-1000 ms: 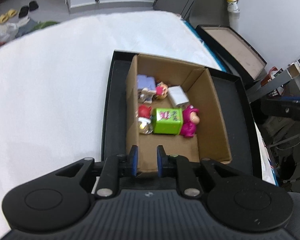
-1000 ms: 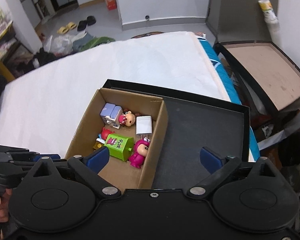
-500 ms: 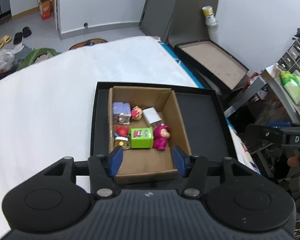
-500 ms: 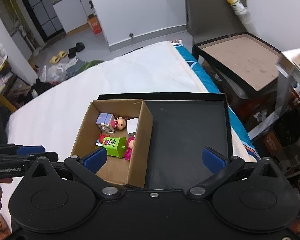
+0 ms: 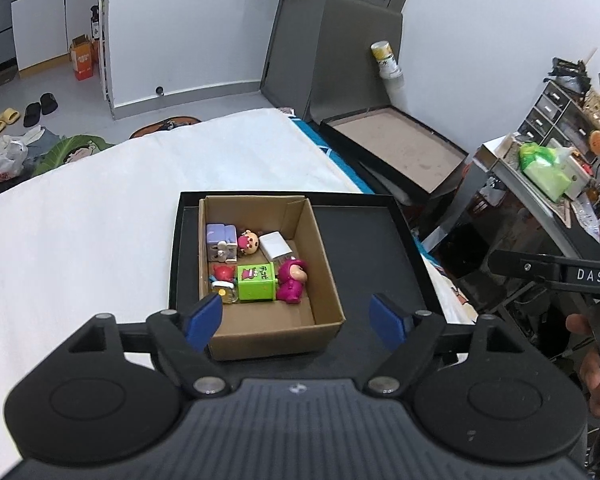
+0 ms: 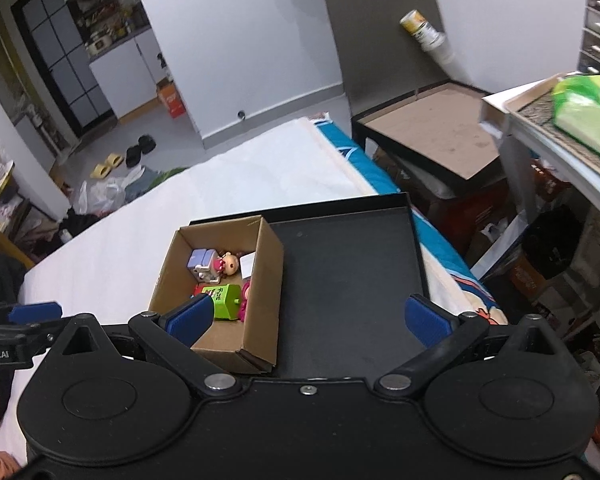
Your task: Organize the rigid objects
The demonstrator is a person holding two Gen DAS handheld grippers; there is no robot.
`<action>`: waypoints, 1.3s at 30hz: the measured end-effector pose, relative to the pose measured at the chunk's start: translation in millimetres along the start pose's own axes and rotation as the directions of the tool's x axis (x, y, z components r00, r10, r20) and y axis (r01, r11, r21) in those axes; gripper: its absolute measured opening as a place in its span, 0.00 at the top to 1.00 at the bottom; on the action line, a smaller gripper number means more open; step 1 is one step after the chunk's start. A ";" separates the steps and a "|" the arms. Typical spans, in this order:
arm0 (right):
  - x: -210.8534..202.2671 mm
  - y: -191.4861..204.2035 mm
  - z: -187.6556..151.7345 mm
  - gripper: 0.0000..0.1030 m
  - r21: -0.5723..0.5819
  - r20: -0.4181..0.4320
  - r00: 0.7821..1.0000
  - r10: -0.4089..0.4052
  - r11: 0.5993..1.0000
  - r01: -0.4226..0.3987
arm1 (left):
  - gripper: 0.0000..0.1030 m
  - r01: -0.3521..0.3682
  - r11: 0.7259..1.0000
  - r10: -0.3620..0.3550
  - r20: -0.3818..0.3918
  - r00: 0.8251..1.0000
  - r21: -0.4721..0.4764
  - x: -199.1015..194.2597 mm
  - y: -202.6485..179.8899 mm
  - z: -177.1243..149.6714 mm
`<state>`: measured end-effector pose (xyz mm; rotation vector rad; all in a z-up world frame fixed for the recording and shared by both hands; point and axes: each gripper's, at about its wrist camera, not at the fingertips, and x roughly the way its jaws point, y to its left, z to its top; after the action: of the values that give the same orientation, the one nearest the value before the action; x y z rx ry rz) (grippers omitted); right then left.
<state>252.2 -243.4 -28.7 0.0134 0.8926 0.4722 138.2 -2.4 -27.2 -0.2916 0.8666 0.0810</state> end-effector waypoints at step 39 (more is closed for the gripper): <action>-85.8 29.6 -53.6 0.00 0.026 0.120 0.993 -0.022 0.999 0.019 | 0.04 -0.030 0.994 0.017 0.130 0.991 0.103 -95.5 -13.3 -48.5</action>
<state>154.7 -261.0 7.3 0.0549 0.7795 0.4363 43.0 -24.4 18.8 -0.1756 0.7430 0.0752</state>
